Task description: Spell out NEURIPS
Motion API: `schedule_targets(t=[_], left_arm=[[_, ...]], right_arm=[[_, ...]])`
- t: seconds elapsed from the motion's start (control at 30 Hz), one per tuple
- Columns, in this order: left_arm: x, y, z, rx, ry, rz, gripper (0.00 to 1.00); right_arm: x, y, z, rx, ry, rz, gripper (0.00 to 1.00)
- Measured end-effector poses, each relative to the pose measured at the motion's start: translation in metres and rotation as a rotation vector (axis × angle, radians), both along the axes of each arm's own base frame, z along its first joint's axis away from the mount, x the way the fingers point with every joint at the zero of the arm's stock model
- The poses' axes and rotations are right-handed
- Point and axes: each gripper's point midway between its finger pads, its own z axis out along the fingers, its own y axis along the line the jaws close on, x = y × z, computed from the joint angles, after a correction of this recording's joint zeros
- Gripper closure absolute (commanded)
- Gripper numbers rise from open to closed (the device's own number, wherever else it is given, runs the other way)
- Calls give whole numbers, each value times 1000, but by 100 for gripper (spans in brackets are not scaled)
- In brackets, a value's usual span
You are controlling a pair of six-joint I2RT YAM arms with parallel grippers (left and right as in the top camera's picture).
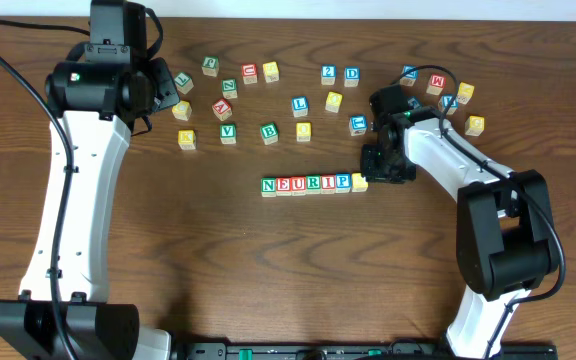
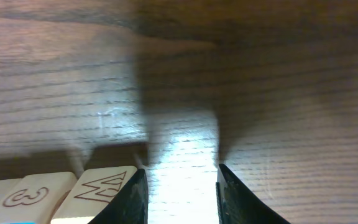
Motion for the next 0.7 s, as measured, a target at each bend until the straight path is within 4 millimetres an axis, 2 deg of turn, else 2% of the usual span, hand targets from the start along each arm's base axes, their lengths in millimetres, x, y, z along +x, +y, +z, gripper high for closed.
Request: schedule_targets(t=[0.43, 0.7], left_arm=[[0, 0, 0, 0, 0, 0, 58], [0, 0, 0, 0, 0, 0, 58]], right_arm=[[-3, 15, 0, 17, -4, 50, 69], [-2, 15, 0, 17, -7, 54, 61]])
